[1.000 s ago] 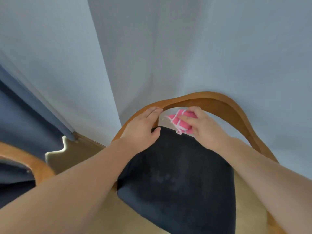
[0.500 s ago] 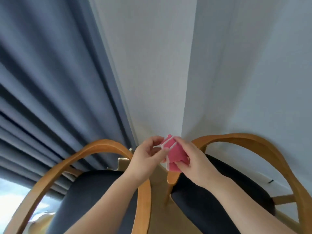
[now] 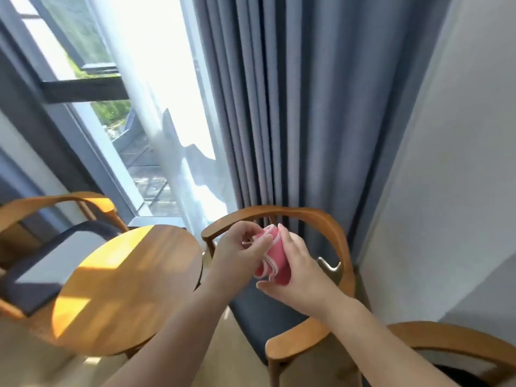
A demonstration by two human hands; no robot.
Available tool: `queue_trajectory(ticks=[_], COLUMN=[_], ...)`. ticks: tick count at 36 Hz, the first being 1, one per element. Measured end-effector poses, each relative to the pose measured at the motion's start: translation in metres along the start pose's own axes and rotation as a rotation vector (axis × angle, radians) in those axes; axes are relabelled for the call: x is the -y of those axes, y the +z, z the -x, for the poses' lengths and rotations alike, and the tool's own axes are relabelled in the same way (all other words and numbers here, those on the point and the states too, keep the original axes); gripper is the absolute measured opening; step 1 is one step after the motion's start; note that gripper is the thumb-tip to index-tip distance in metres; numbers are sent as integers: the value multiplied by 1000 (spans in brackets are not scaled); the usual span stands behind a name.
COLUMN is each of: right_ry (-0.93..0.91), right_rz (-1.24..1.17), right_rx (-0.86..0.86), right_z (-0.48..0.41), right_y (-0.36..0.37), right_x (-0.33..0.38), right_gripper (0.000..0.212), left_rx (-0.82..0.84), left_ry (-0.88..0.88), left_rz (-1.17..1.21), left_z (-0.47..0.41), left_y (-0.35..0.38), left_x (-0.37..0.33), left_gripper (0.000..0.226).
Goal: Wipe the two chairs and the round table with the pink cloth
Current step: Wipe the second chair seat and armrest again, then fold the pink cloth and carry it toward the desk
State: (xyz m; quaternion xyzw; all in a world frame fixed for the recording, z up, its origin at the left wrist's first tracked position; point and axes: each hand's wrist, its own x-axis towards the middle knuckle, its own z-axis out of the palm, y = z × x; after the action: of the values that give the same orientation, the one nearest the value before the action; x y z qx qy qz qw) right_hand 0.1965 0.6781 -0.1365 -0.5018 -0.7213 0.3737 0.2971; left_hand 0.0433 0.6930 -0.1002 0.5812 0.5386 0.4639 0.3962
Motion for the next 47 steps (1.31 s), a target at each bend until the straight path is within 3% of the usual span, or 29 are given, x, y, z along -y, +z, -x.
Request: queue_trajectory(ticks=[6,10,13,17,22,24,26,29,33,40,47], right_ry=[-187,-286,-345,-420,-520,-539,-561,-627,-726,-788,-890], right_rz=[8,-30,-36,-49,-62,-25,22,67,123,99,69], right_rx=[196,240,203,301,508,617,725,826,898,936,996], right_z=[-19,-33,-46,-55,-60,-61,-62,-67,-80,-139,-236], right_y=[77,128,174,247,333,367,395,429,465,529,596], right_x=[64,117,157,219,295,317,337,368,401,425,450], right_gripper=[84,41,31,25,19,17,18,20,22,15,17], left_rx=[-304,-487,-584,-627,-727,-718,-658,-596,-695,-778,-918], left_ry=[-31,-83,-143,-211,-228,-197,-166,-125,-88,-176,-245], left_rz=[-69,-162,-197,-257,-533,-546,-534,-606,-454,-367,-483], left_z=[64,116,155,208,260,276,287,299,305,282,223], left_y=[-113,-186,-240,-310,-396,-422,-447,-483,-527,-594,-670], left_x=[14,33,52,68,70,65,61,61,70,104,133], left_gripper=[23,17,18,14,54,72,76,68,57,22,15])
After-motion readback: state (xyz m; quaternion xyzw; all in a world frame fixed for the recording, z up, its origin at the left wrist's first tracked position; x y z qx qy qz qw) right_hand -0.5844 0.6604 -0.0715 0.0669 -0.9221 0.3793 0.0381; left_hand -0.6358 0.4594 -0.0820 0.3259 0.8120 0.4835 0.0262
